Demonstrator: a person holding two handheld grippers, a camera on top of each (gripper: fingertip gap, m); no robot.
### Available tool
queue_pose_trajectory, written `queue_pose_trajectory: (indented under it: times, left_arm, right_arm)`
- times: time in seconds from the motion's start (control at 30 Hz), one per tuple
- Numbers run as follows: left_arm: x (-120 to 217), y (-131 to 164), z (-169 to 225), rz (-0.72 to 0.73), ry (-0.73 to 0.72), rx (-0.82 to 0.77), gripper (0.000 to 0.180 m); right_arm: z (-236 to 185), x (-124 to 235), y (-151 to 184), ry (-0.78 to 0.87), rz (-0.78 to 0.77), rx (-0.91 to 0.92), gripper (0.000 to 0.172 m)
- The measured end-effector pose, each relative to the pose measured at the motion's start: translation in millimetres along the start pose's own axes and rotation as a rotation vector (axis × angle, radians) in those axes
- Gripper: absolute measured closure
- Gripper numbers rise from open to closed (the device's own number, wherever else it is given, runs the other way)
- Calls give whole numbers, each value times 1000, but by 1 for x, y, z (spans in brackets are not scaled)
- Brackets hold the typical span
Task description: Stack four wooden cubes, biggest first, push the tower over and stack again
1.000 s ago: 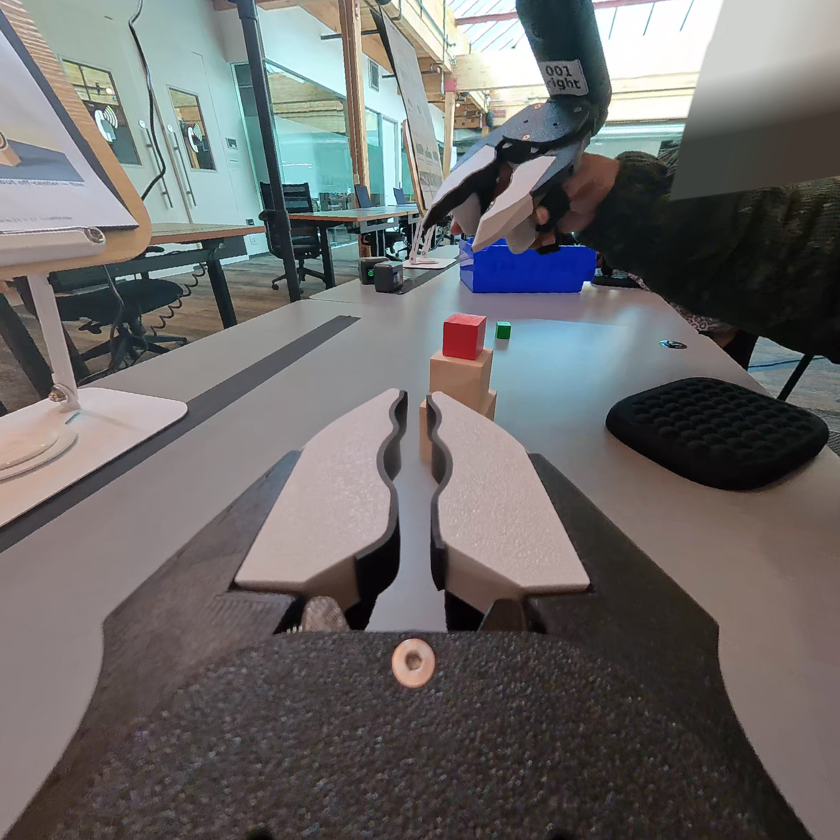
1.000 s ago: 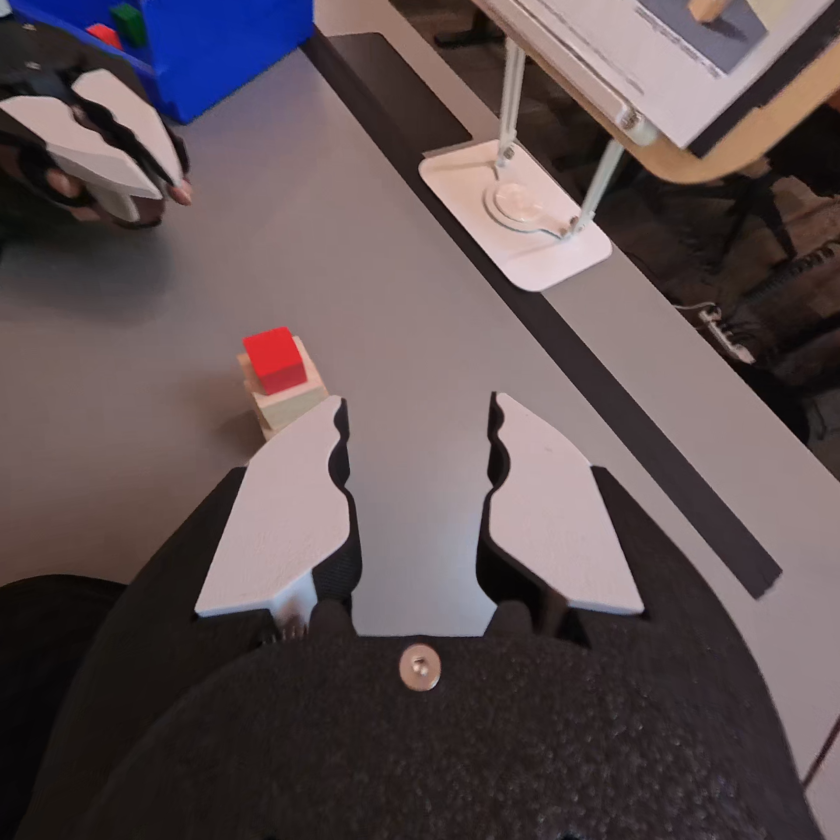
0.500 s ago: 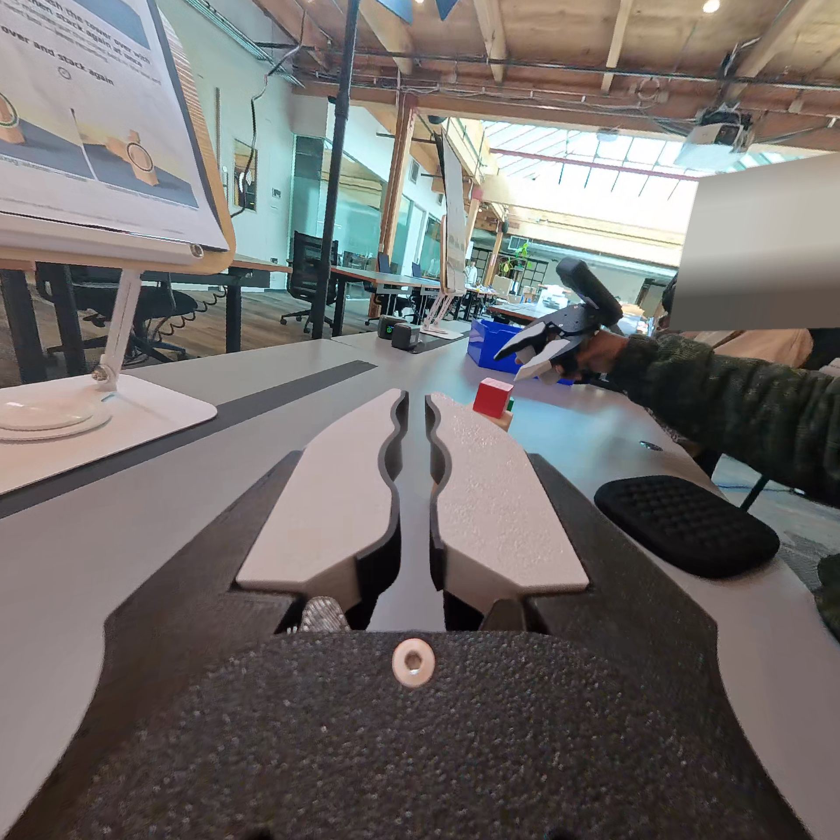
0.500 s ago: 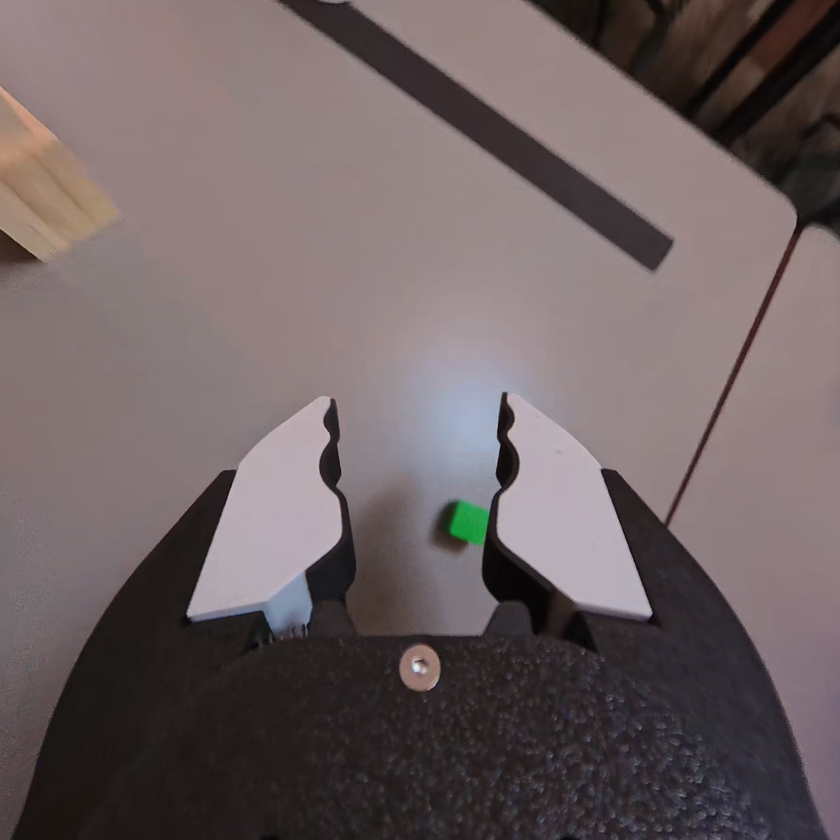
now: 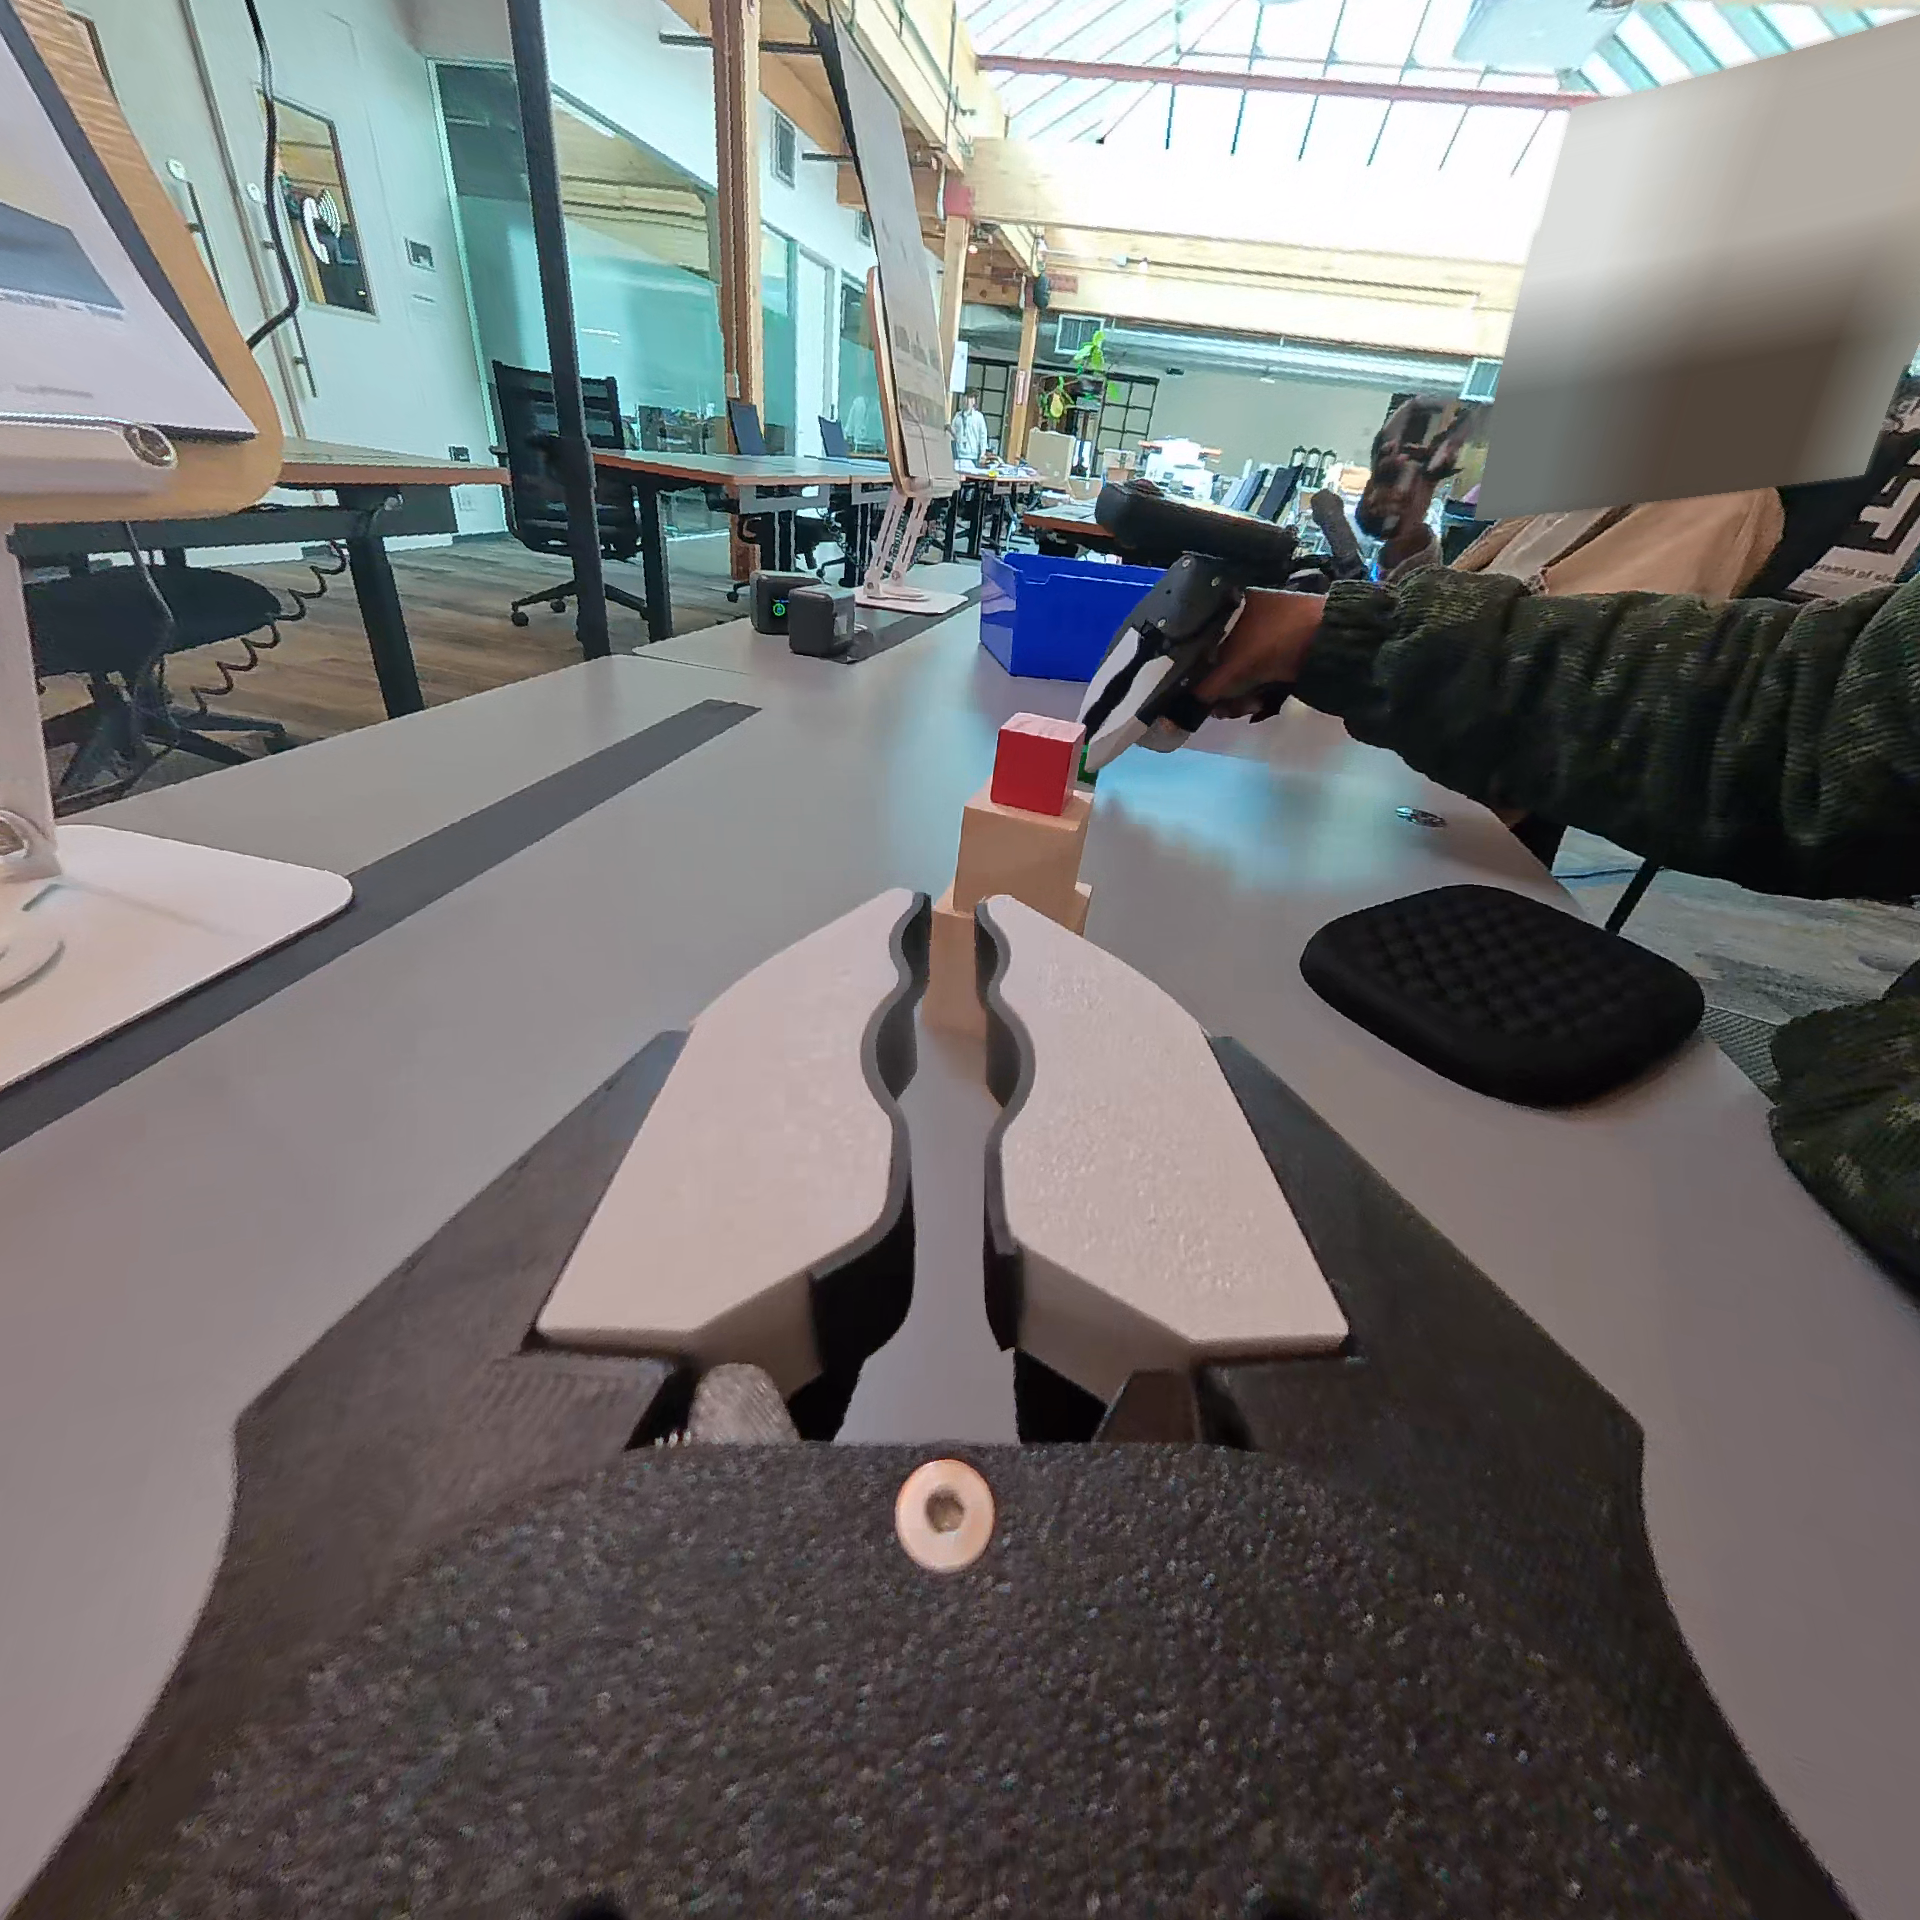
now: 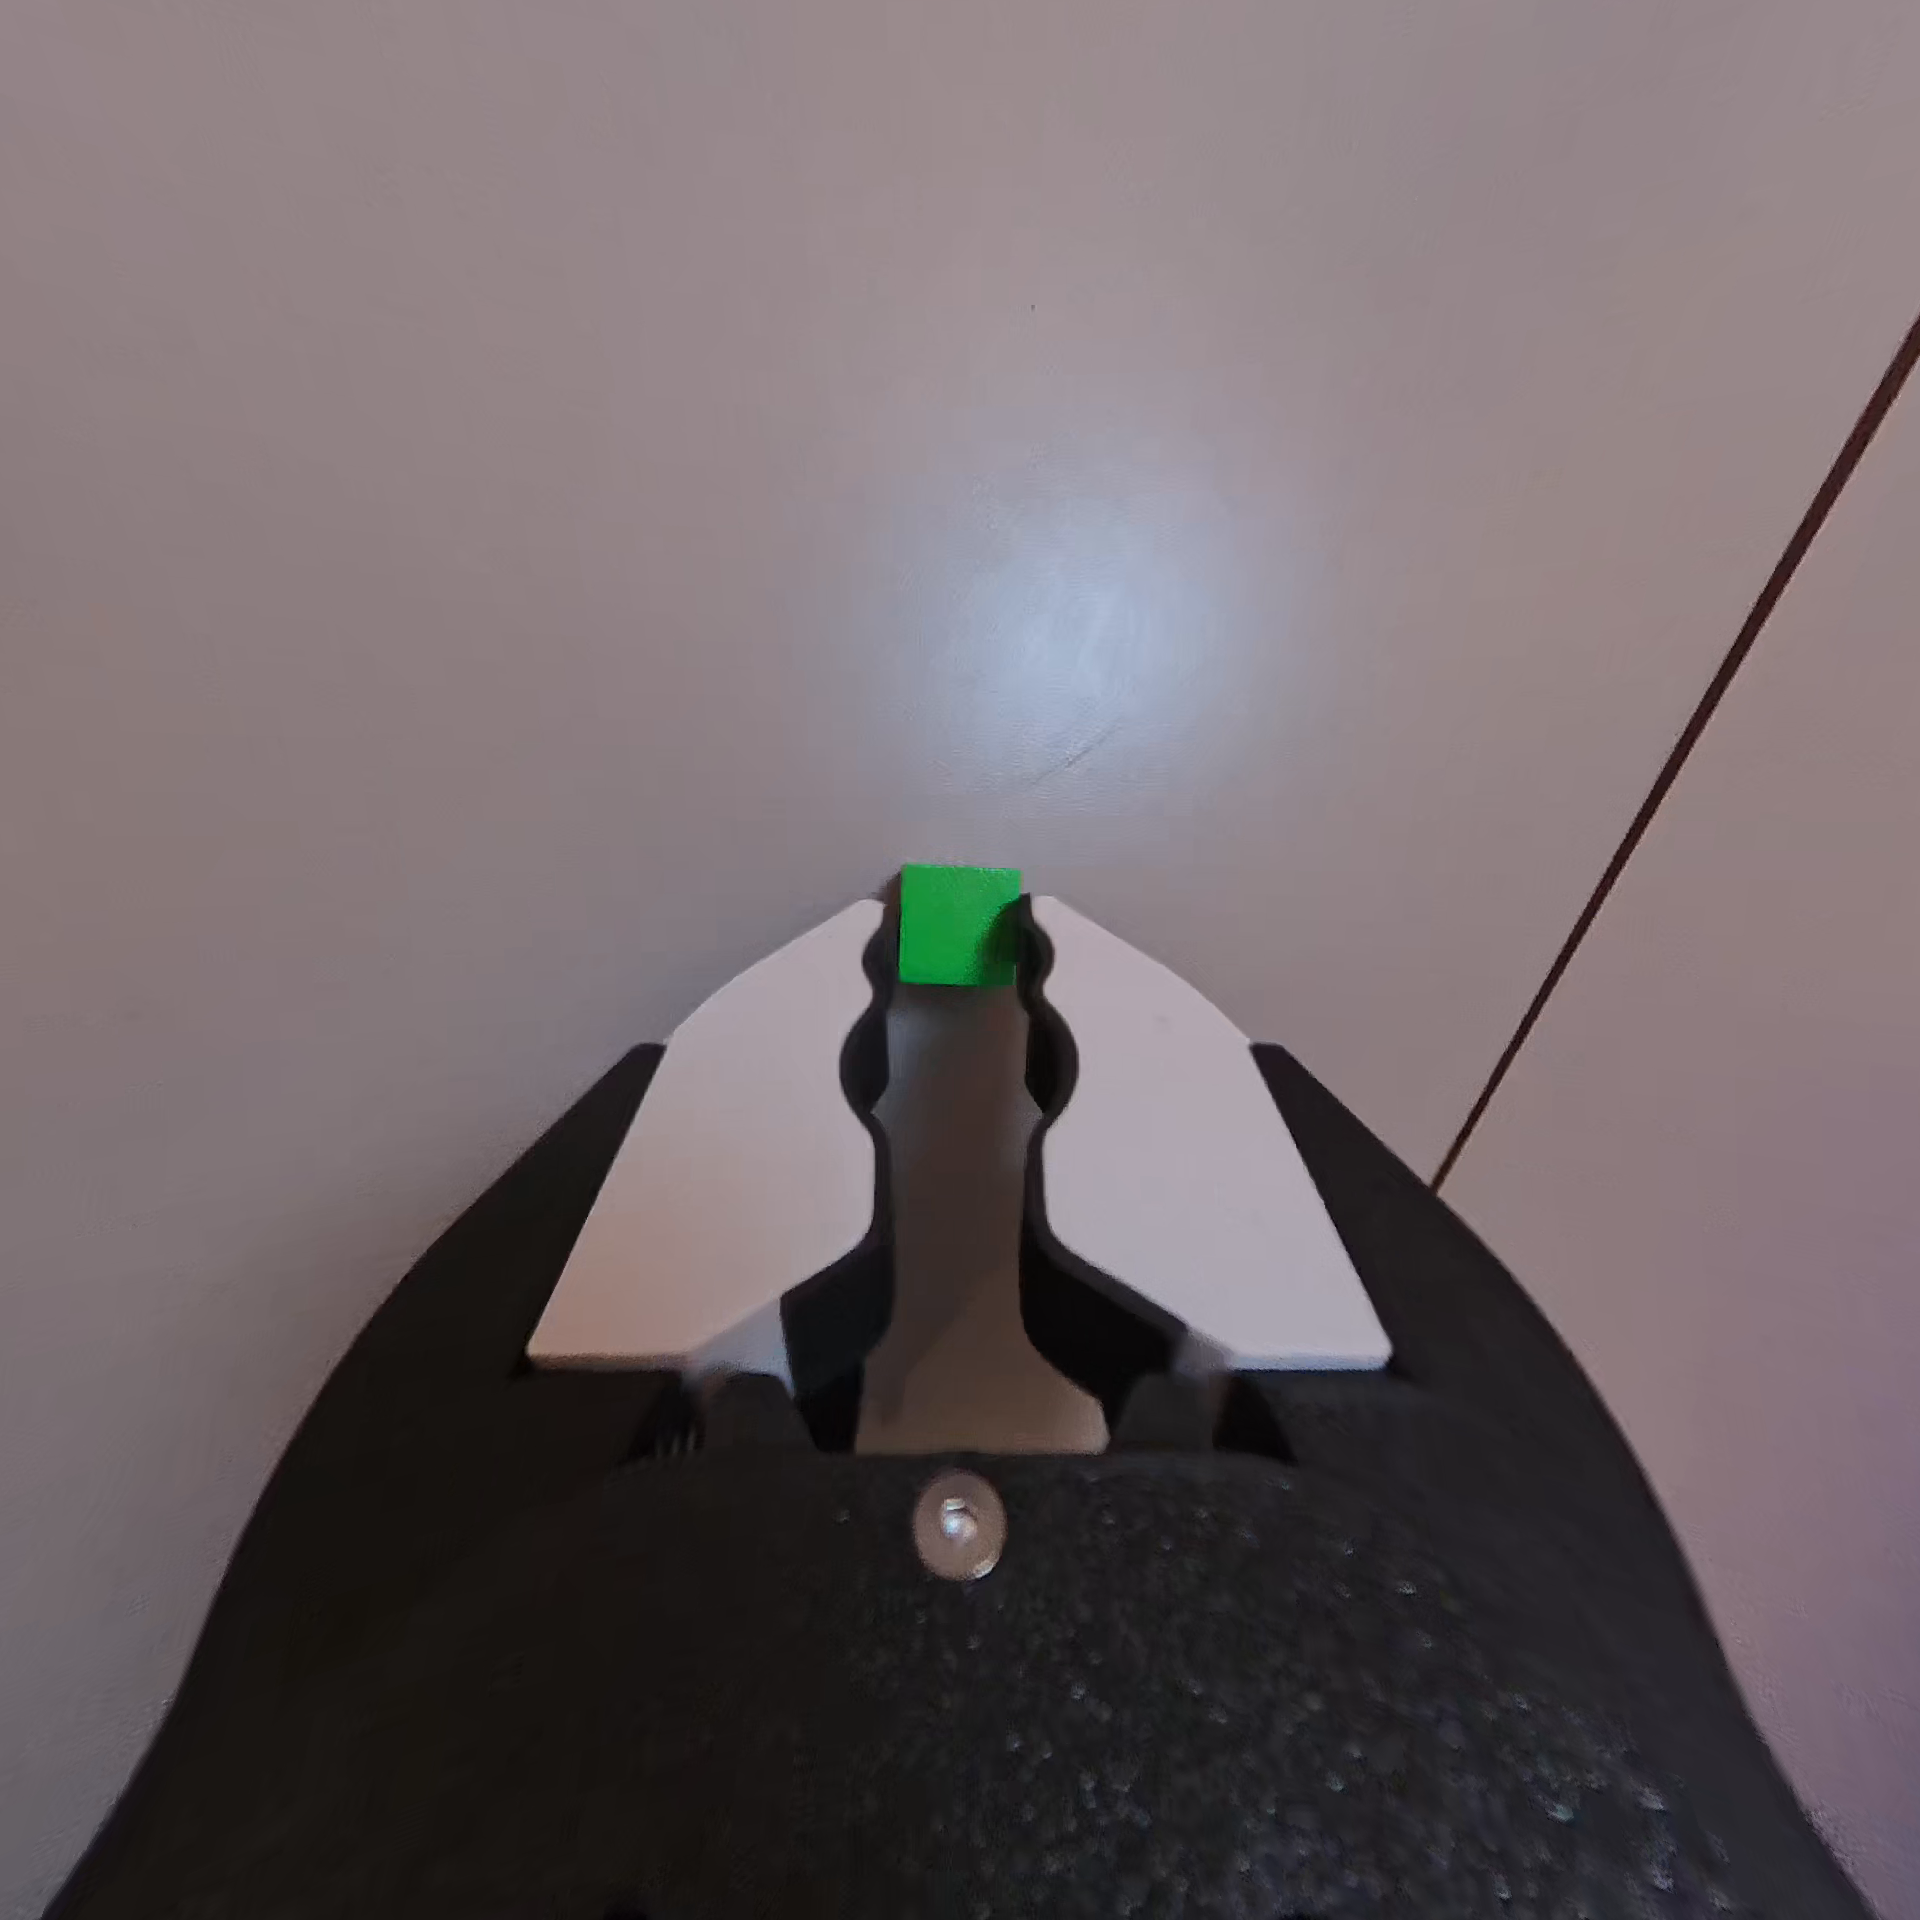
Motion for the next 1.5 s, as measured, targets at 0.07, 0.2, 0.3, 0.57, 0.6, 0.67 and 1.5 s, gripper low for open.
queue_pose_trajectory:
  times: [0.07,0.2,0.3,0.57,0.6,0.67,1.5]
  left_arm:
    - [0,-1,1,0,-1,-3,173]
    - [0,0,2,-1,1,-8,174]
    - [-2,2,3,-10,8,-6,174]
    - [-5,9,9,-48,24,-29,174]
    - [-5,10,10,-51,26,-31,174]
    - [-6,12,11,-62,27,-38,174]
    - [-8,15,9,-64,2,-52,159]
  right_arm:
    - [-4,4,-11,-6,33,18,150]
    - [-50,31,-69,-142,211,160,150]
    - [-111,61,-120,-323,347,350,150]
    - [-223,88,-193,-546,382,671,150]
    - [-231,87,-198,-561,374,692,150]
    - [-244,85,-204,-582,350,730,150]
    - [-260,77,-209,-613,242,833,150]
Point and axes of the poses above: each gripper's, where its closed fingertips meet, x back along the fingers, y out of its underside, z = x × y across the jaws, the point moved 2 cm from there along x, back along the fingers, and after that the axes turned 2 degrees about -y, right-handed, at the moved point
